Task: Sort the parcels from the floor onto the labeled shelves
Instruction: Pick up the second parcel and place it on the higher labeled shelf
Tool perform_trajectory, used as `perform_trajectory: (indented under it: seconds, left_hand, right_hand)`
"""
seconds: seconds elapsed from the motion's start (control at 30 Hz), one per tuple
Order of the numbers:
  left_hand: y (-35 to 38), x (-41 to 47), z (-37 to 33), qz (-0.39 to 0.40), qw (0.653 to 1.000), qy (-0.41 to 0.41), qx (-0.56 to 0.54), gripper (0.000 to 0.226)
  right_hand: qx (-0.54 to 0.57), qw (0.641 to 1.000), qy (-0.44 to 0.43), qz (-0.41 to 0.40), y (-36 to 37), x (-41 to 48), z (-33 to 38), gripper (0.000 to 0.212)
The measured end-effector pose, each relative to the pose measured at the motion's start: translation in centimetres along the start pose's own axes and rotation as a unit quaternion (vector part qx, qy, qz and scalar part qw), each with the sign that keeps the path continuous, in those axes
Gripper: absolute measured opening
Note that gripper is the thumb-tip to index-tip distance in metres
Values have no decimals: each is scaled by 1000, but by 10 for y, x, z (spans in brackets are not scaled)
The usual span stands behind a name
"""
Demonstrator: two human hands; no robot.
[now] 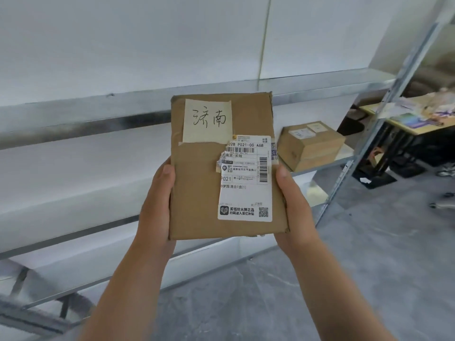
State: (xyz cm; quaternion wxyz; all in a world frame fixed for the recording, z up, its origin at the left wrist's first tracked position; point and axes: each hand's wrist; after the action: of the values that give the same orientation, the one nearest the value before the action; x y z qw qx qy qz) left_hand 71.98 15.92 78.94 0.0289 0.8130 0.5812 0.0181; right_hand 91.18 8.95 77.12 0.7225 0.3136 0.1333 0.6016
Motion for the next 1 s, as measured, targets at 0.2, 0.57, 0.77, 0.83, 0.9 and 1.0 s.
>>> perform_trajectory:
  seconds: [0.2,0.57,0.77,0.83,0.9,1.0]
  left_hand:
    - [110,18,3,46,999,0,5,70]
    - [242,80,16,116,993,1,13,66]
    - [295,121,23,112,994,4,1,68]
    - [310,135,24,109,994,9,0,68]
    - [325,150,25,109,994,21,5,63]
    - [346,172,32,110,994,23,15,59]
  right_hand:
    - [-6,998,-16,-61,-83,-10,68,59]
    - [-31,987,-67,-140,-186,11,148,57]
    - [-52,989,-69,-121,-235,49,176,55]
    - [-39,990,-73,-110,-249,63,185,55]
    - [-25,992,-78,-100,-263,76,194,55]
    - [-15,992,-73,-99,-283,93,204,56]
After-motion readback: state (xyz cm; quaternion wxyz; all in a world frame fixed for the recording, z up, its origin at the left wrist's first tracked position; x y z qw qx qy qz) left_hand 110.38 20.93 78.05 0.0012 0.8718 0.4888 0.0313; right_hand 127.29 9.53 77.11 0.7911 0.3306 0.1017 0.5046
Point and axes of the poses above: each hand's wrist, its own x-axis towards the middle knuckle, its own y-axis out of the palm, z = x × y, and after that the axes turned 15 degrees about x, right-handed
